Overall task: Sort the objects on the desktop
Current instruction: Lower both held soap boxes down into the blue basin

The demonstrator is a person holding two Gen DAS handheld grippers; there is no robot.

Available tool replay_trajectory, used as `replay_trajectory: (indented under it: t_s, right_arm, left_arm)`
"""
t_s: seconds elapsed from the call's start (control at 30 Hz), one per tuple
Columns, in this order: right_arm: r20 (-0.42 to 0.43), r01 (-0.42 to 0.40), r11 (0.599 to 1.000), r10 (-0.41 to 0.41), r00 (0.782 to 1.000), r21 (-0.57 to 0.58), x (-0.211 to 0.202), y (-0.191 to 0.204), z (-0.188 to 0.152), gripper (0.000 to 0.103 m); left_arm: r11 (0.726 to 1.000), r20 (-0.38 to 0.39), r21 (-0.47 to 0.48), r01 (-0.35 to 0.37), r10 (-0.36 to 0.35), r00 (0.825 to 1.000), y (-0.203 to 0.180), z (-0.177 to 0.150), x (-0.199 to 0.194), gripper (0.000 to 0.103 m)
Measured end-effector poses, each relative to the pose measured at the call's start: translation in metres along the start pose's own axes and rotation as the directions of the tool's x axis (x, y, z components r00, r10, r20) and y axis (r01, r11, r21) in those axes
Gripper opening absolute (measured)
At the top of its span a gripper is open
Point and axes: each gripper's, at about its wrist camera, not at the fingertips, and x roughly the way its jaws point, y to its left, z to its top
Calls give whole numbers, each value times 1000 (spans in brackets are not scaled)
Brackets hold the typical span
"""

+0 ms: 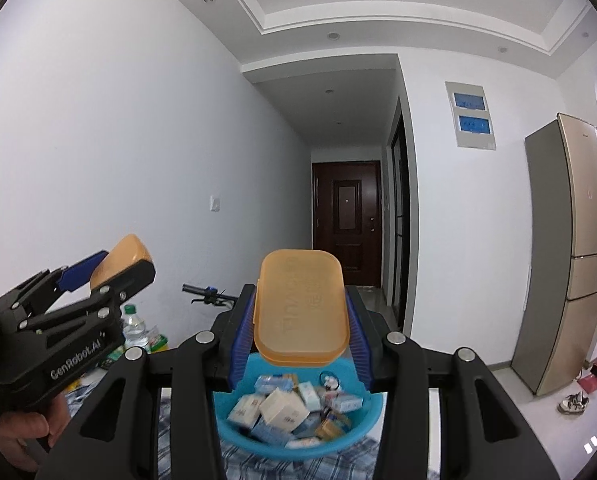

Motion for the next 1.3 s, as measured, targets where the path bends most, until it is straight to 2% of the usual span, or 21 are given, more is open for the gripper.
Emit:
replay_trajectory:
  t_s: [0.27,0.37,0.53,0.6,0.73,0.87,0.97,1.13,1.3]
  right_arm:
    - [-32,6,999,-5,999,31,69,-14,7,41]
    - [-48,4,996,0,999,90,101,-21,7,41]
    - [-74,26,996,-19,997,89,152,-27,-7,41]
    - [-86,26,995,-18,996,92,169,-31,-14,41]
    - [-97,31,997,-24,995,72,188,-35,-27,41]
    - [-125,34,995,-21,992,98,206,-45,-37,41]
    - [-147,50,993,-34,989,107,213,-50,-40,41]
    - [-141,40,992,-24,990,116,213,-57,-36,41]
    - [-106,45,994,-35,994,99,213,-58,-34,41]
  left_arm:
    - [997,-29,-61,48,-50,998,5,2,78,60]
    - [998,-35,-58,28,-30,999,4,-3,114,60]
    - [996,-44,-87,4,-7,999,17,-15,169,60]
    - [995,-38,-100,22,-26,999,20,-21,184,60]
    - [997,-37,-70,17,-19,999,18,-34,207,60]
    - [993,-97,-111,31,-42,994,24,-49,235,60]
    - [991,-139,-122,44,-61,988,25,-55,244,60]
    - [996,-105,-79,29,-37,994,19,-57,236,60]
    - [996,-139,-85,26,-37,990,25,-65,242,60]
